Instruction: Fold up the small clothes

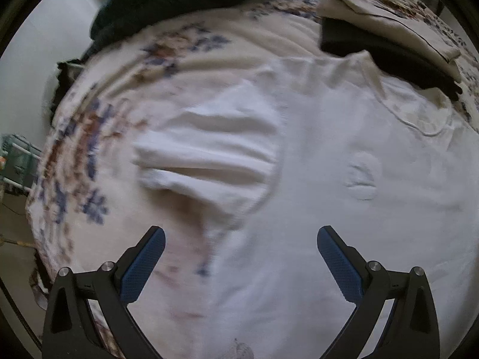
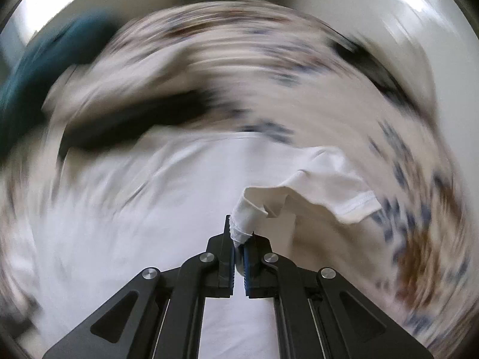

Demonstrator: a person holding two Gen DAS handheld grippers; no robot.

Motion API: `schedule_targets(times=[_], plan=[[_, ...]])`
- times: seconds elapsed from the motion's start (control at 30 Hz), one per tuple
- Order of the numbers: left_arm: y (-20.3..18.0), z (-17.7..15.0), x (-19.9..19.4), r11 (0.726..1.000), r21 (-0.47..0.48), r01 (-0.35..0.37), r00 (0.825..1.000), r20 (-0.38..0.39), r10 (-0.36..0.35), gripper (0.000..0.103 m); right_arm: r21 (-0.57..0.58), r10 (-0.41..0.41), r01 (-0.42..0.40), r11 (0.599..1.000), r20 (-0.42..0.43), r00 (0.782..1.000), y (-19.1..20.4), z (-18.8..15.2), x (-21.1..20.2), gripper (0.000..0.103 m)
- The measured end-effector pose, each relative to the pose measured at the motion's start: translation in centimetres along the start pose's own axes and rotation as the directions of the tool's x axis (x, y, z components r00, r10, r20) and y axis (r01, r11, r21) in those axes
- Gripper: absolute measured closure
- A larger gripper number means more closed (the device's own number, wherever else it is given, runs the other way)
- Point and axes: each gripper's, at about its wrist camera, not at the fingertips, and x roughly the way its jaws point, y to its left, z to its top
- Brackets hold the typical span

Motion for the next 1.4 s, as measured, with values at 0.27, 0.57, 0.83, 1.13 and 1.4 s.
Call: schedule_targets(times=[0.27, 0.57, 0.83, 1.13, 1.4], plan=[[8.2, -0.7, 2.6, 0.986, -0.163, -0.025, 0.996, -0.084, 0.012, 0.000, -0.421, -0.057, -0.023, 0.907, -0.176, 0.983, 11.9, -5.4, 4.9, 0.087], [13.0, 0.5, 5.3, 0.895, -0.416, 0.159, 0.965, -0.128, -0.231, 0.000, -0.053, 0.157, -0.170, 0.984, -0.194, 0.968, 5.1, -1.8, 1.6, 0.056], [15.4, 0.8, 10.9, 0.376, -0.812, 0.446, 0.751, 0.110, -0.651, 0.026, 0.130, 0.090, -0.061, 0.990, -0.233, 0.968, 1.7, -1.2, 3.2, 0.056], [7.8, 6.3, 2.7, 0.811, -0.327, 0.485, 0.874, 0.171, -0.454, 0.099, 0.179, 0.067, -0.023, 0.984, -0.244, 0.967, 1.3, -2.6, 1.6, 0.056], [-4.5, 1.3, 0.0, 0.826, 0.024, 0.564, 0.825, -0.055, -0.562, 0.084, 0.196, 0.080, -0.025, 0.980, -0.278, 0.957, -0.6, -3.5, 0.1, 0.056]])
